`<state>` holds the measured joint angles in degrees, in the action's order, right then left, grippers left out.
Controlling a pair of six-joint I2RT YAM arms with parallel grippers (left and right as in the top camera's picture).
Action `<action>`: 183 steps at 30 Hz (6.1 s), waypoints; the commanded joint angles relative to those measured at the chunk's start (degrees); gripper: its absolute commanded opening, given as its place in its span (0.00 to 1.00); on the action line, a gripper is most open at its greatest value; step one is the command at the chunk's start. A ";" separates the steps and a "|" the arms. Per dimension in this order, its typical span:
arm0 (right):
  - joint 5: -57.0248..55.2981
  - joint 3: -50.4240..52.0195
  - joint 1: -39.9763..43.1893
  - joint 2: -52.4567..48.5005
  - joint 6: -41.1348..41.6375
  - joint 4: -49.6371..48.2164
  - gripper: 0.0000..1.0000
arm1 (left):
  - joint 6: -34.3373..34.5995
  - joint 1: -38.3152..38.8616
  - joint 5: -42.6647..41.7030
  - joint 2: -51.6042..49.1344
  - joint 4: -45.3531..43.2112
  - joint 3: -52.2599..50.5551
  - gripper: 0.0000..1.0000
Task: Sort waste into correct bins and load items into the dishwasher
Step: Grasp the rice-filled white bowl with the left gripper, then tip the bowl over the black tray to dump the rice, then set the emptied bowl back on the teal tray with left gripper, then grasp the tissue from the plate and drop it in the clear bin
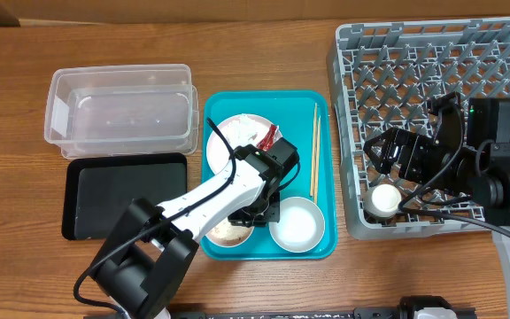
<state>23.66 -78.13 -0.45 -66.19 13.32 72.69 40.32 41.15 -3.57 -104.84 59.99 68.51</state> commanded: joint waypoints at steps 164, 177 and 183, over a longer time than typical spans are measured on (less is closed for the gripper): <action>-2.16 -1.31 0.15 -1.38 -0.04 0.66 1.00 | -20.74 -32.94 19.34 1.16 -9.31 21.64 0.76; -2.16 -1.31 0.15 -1.40 -0.04 1.14 1.00 | -23.50 -20.70 5.33 2.47 -5.31 23.41 0.60; -2.16 -1.31 0.15 -1.40 -0.02 1.16 1.00 | -23.45 -10.25 9.79 -5.20 -9.79 19.04 0.64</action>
<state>22.02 -78.13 -0.45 -67.57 13.34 74.15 17.72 28.03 4.73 -104.77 51.40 89.95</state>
